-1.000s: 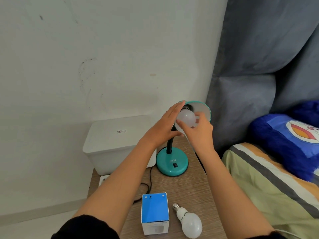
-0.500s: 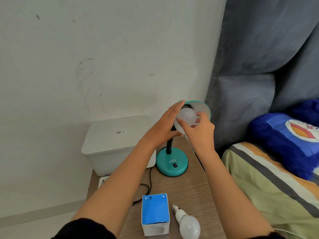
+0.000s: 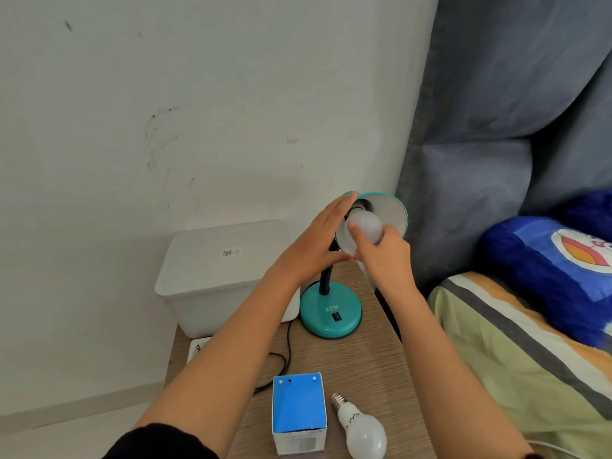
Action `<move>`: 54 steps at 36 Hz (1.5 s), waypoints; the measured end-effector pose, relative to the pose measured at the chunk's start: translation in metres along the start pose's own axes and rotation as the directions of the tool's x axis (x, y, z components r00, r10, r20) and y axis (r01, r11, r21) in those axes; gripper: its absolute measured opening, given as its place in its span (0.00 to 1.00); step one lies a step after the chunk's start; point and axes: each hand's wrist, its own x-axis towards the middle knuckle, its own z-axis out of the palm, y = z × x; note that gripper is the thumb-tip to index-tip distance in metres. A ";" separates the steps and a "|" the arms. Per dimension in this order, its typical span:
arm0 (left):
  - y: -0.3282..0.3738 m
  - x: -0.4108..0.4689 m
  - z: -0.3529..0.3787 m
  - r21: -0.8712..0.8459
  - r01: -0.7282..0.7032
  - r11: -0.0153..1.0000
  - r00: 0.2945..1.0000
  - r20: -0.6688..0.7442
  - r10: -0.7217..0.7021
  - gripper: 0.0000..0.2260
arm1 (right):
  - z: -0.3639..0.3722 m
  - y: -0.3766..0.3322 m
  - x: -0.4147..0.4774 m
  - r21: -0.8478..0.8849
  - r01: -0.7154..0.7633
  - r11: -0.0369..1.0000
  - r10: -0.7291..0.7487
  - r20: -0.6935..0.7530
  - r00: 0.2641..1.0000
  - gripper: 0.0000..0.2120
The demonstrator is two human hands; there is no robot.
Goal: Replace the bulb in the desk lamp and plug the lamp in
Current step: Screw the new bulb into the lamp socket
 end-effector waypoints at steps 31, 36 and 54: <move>0.001 0.001 -0.003 -0.010 -0.008 1.000 1.000 0.007 0.008 0.44 | -0.007 -0.005 0.004 0.012 0.057 0.998 -0.057 0.040 0.998 0.29; 0.000 0.001 -0.002 -0.005 -0.010 1.000 1.000 -0.005 0.010 0.44 | -0.005 -0.006 0.005 0.075 -0.020 0.997 0.019 0.015 1.000 0.25; 0.000 0.001 -0.003 -0.009 -0.003 1.000 1.000 0.000 0.003 0.44 | -0.008 -0.008 0.005 -0.041 0.057 0.998 -0.056 0.048 0.997 0.31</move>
